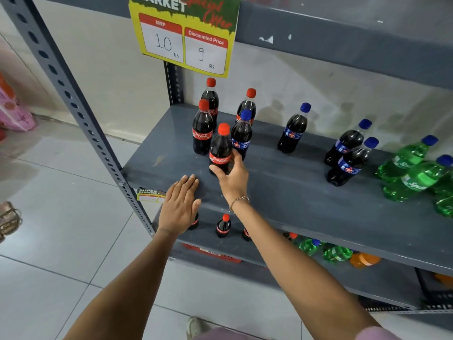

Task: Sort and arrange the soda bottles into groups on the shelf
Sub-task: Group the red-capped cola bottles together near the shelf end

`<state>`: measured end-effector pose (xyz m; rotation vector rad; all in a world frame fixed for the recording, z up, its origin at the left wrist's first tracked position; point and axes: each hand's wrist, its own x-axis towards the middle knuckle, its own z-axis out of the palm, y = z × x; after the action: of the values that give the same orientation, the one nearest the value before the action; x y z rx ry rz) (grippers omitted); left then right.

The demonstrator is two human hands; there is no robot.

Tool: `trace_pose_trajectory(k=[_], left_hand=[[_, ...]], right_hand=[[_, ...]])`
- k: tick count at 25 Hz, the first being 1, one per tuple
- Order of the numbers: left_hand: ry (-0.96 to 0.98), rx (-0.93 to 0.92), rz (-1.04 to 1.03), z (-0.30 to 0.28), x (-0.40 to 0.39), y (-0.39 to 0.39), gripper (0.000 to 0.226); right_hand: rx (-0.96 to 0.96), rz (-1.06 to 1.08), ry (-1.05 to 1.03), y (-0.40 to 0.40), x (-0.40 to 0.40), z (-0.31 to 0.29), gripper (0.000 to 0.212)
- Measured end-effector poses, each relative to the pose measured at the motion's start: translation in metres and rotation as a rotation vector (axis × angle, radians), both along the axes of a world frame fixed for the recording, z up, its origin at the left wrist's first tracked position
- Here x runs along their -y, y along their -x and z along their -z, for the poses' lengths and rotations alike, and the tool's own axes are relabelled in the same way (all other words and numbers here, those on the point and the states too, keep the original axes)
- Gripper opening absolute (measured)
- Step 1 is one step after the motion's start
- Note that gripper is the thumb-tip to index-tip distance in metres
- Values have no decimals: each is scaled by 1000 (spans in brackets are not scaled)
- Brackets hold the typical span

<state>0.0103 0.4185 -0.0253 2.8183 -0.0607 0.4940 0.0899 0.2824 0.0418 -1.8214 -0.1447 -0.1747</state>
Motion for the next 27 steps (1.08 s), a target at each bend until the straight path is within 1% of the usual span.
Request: trace_pose_trajectory(k=[4,6,7,8,10,11,13,14,17,18,21,23,27], left_hand=[[11,-9,-4,-2,0,2,61],[13,0,1,-3,0,2,60],[16,2,4,-3,-1,2,60],[18,1,6,-3,-1,2,59],[16,-6,5,-2,-1,2,60],[18,-9,3,-2,-1,2,60],[26,-16,1,-2,-2,2,61],[26,-20,-1,-2,-1,2,61],[23,-23,-1,-3,-1,3,61],[24,-23,0,-4,-2,4,61],[32,-26,4,-3,-3,4,61],[35,-27,4,-3,-3,4,60],[29,-20,4,-3,-3,5,61]], right_hand=[[-10,-53,-16,-11,-16,-7,57],[-59,-57,-15,-8,-12,-2,61],[-87,-26,-1,-4,-7,3,60],[-103,28,20,0,0,9,53],[-82,163,72,5,16,18,30],[-65,221,78,3,23,18,24],[-53,283,62,-8,29,9,19],[-53,271,65,-16,29,3,21],[-95,176,57,-36,20,-10,44],[-109,176,41,-39,17,-10,49],[-95,236,16,-42,14,-6,45],[-78,250,13,-41,16,-3,40],[-65,268,14,-36,29,3,38]])
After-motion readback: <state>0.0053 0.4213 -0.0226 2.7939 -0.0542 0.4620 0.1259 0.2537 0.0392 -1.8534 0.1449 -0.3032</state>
